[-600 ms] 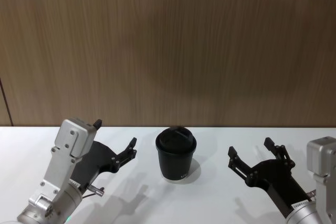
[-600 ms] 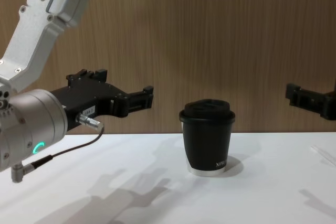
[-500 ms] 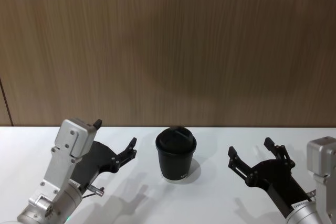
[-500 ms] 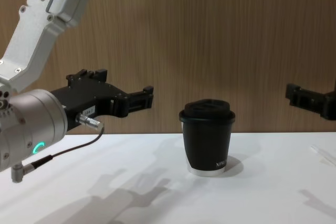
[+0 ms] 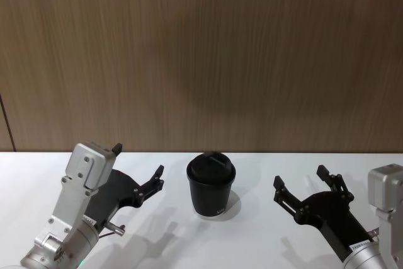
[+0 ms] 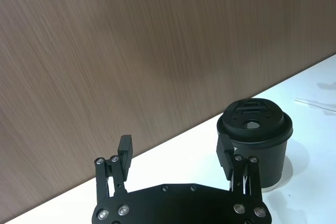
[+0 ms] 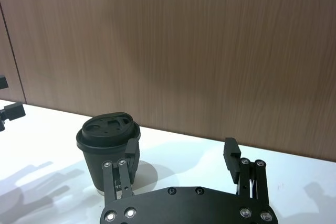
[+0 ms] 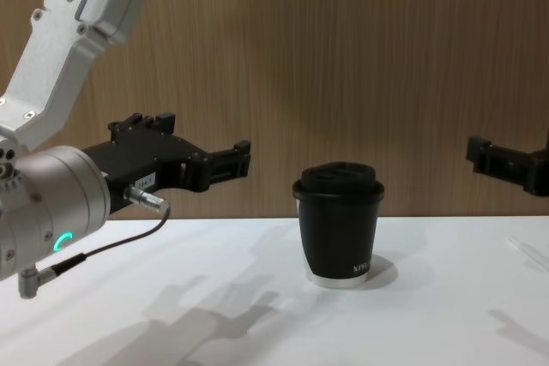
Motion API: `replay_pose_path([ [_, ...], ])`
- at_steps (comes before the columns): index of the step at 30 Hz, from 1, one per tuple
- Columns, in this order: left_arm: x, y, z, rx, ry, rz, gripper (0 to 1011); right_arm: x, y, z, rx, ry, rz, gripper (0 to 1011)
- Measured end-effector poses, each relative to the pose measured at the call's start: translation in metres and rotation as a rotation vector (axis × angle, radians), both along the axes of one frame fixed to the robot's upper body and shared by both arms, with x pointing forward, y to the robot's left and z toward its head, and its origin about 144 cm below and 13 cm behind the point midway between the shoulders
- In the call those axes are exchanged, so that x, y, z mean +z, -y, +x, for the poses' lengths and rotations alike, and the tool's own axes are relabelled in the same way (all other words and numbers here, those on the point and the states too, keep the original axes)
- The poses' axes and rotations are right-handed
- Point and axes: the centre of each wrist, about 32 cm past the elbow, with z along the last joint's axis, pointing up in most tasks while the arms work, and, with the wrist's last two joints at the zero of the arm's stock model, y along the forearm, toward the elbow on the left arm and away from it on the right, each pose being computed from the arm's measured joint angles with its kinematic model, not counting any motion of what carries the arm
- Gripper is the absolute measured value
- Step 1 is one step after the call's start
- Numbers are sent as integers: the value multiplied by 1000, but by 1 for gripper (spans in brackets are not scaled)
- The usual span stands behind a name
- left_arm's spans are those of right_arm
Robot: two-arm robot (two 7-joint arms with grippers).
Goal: Pick up the straw with one hand, pass it to the other hand, and insert it into the cup.
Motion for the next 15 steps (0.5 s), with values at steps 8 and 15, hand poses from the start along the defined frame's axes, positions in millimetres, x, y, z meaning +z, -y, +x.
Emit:
replay_pose_path([
  [8, 0, 0, 0, 0, 0, 0, 1003, 0, 0, 0, 0, 0, 0, 1001],
  [15, 0, 0, 0, 0, 0, 0, 1003, 0, 0, 0, 0, 0, 0, 1001],
])
